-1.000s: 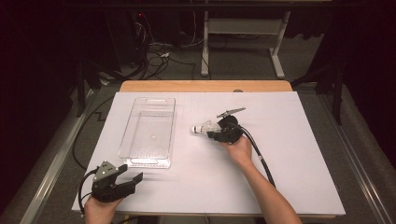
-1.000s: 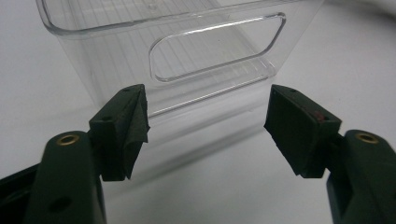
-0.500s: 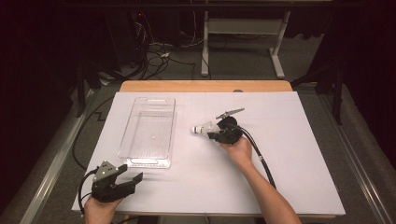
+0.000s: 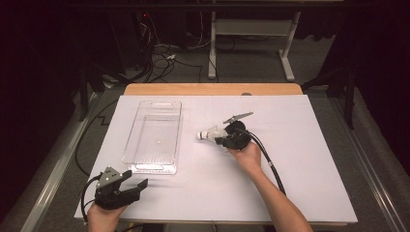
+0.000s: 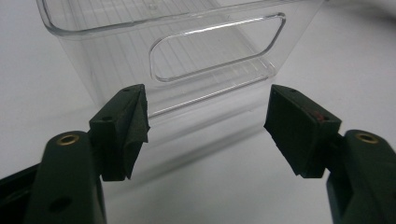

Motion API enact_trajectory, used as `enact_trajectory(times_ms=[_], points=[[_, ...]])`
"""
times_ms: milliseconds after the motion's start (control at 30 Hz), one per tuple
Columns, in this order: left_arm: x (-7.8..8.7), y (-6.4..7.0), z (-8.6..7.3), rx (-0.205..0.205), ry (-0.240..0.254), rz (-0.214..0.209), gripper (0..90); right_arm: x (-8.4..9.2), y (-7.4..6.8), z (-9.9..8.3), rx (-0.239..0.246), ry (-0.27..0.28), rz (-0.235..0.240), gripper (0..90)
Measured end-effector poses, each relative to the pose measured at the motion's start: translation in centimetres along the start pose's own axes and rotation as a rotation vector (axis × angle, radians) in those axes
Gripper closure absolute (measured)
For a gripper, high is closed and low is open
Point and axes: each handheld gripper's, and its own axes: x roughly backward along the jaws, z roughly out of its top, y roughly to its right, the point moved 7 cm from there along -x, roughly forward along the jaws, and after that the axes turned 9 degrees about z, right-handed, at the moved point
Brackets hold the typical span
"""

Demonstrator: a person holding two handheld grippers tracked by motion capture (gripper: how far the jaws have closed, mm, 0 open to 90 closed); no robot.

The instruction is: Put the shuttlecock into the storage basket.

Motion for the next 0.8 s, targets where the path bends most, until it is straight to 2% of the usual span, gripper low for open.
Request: enact_trajectory(times_ms=[367, 800], points=[[0.0, -0.1, 0.0, 0.000, 0.000, 0.003, 31.0, 0.7, -0.5, 0.4, 0.014, 0.016, -0.001, 88.8], [0.0, -0.3, 0.0, 0.004, -0.003, 0.002, 31.0, 1.5, -0.8, 1.0, 0.011, 0.049, 0.022, 88.7]])
